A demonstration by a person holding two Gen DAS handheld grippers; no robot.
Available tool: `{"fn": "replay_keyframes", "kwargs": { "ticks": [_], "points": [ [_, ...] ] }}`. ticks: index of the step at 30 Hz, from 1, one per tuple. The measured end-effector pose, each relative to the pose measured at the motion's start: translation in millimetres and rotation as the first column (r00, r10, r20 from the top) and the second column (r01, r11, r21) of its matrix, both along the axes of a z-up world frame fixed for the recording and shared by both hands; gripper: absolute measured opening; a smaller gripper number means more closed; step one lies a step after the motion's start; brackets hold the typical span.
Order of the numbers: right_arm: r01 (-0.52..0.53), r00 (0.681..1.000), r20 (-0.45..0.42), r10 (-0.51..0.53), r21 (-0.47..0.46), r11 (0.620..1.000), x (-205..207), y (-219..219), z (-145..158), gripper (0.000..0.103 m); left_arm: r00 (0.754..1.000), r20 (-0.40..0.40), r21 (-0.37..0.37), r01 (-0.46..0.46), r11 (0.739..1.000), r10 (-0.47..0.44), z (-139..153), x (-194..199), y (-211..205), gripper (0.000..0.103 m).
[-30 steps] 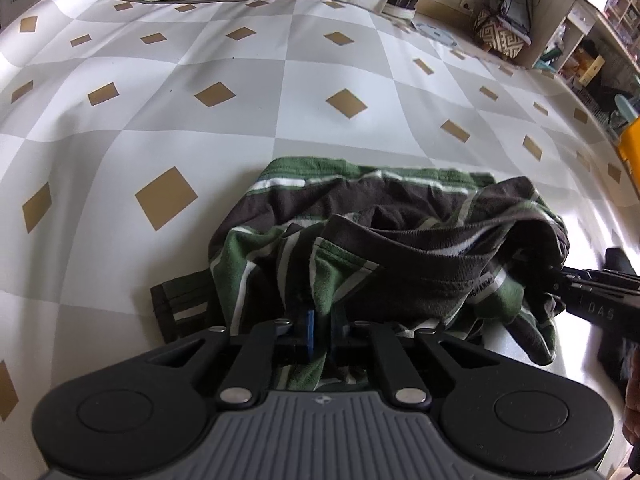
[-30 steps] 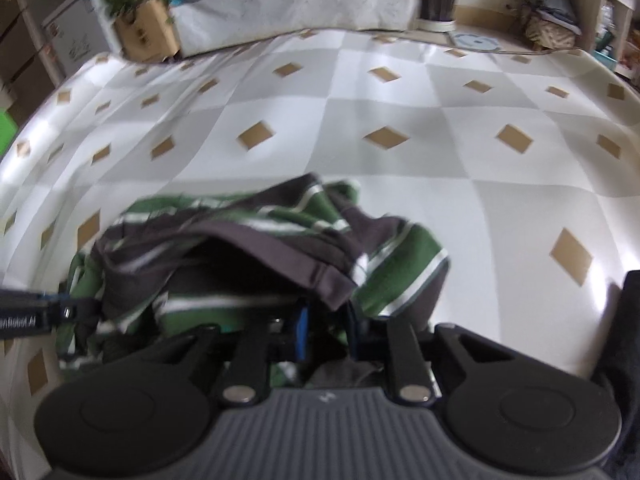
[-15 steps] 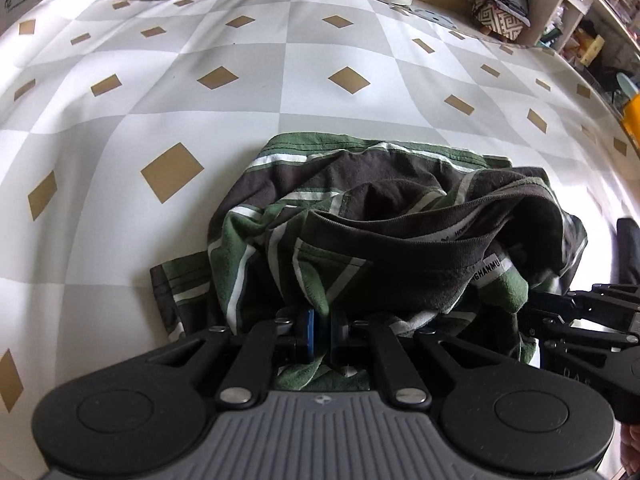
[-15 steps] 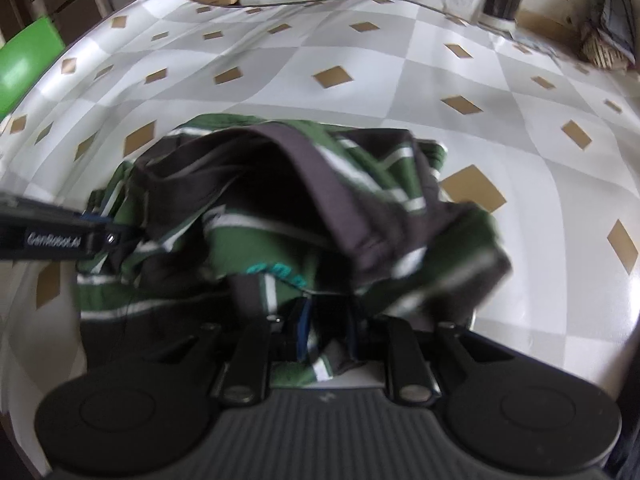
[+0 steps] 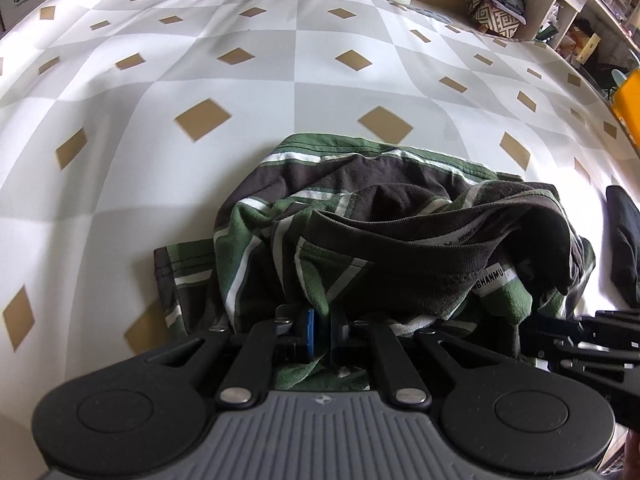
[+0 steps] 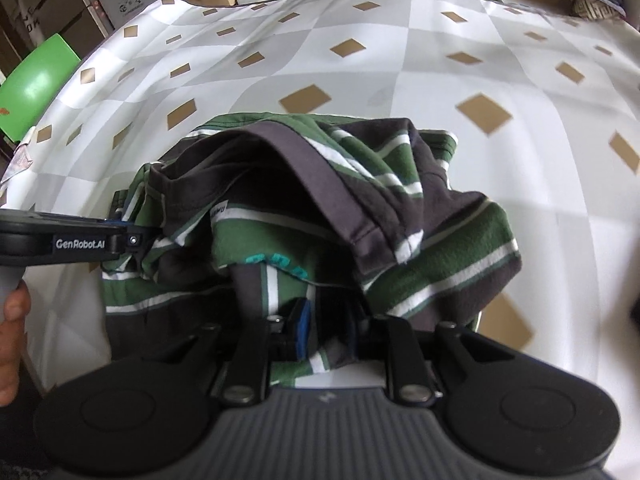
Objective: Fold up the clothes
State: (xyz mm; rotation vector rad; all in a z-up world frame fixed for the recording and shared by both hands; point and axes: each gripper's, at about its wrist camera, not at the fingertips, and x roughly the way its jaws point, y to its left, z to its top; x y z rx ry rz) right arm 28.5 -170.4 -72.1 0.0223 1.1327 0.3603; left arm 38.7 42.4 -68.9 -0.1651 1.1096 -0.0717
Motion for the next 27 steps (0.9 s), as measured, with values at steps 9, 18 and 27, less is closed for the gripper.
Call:
{"fn": "replay_keyframes", "kwargs": {
  "ticks": [9, 18, 27],
  "points": [
    [0.066, 0.997, -0.040, -0.064, 0.046, 0.997, -52.0, -3.6, 1.6, 0.018, 1.000, -0.011, -0.013, -0.021, 1.000, 0.021, 0.7, -45.1, 1.3, 0.005],
    [0.150, 0.989, -0.016, -0.149, 0.063, 0.987, -85.5, -15.4, 15.8, 0.039, 0.999, -0.012, -0.031, -0.051, 0.998, 0.051, 2.8, -71.6, 2.0, 0.005],
    [0.179, 0.973, 0.144, -0.178, 0.007, 0.984, -96.3, -26.2, 34.4, 0.059, 0.999, 0.029, -0.028, -0.045, 0.999, 0.046, 5.3, -77.2, 4.1, 0.006]
  ]
}}
